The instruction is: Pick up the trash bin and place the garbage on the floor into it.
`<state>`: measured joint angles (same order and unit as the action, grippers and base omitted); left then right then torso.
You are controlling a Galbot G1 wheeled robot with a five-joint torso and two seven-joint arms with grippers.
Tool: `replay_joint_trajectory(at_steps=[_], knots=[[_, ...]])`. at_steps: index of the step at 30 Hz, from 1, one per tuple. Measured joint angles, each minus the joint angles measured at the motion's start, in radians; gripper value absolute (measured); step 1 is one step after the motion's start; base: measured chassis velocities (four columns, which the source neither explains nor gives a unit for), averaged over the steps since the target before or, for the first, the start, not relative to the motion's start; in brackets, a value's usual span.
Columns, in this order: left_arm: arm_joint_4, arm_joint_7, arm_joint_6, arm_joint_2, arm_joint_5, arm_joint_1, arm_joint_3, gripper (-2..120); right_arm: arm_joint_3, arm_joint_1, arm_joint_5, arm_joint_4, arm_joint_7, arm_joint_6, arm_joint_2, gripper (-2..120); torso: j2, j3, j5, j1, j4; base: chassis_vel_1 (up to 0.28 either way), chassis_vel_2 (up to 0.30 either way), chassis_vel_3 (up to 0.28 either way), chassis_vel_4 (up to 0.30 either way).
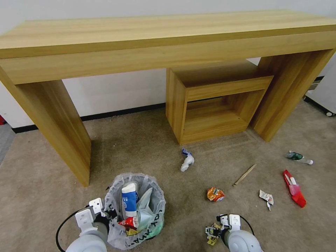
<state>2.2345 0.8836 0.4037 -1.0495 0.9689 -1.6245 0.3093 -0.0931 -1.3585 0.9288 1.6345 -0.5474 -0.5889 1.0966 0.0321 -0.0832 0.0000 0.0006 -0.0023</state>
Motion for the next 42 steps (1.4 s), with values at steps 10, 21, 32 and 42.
replay_joint_trajectory(at_steps=[10, 21, 32, 42], knots=[[-0.007, 0.000, -0.003, 0.005, 0.001, 0.002, 0.000, 1, 0.029, 0.019, -0.009, -0.037, -0.006, 0.020, 0.020, 88, 0.000, 0.000, 0.0000, 0.000, 0.0001, 0.000, 0.000, 0.000, 0.000], [-0.017, 0.003, -0.005, 0.009, 0.004, 0.024, -0.017, 1, 0.041, 0.030, -0.004, -0.024, -0.038, 0.022, 0.008, 49, 0.000, 0.000, 0.0002, 0.000, 0.0000, 0.000, 0.000, 0.000, 0.000], [-0.029, 0.005, -0.010, 0.004, 0.006, 0.038, -0.031, 1, 0.044, 0.043, 0.011, -0.015, -0.047, 0.020, -0.010, 7, 0.000, 0.000, 0.0002, 0.000, 0.0001, 0.000, 0.000, 0.000, 0.000], [-0.029, 0.008, -0.009, 0.007, 0.015, 0.037, -0.031, 1, -0.001, 0.052, 0.045, 0.070, -0.042, 0.015, -0.044, 0, 0.000, 0.000, 0.0000, 0.000, 0.0000, 0.000, 0.000, 0.000, 0.000]])
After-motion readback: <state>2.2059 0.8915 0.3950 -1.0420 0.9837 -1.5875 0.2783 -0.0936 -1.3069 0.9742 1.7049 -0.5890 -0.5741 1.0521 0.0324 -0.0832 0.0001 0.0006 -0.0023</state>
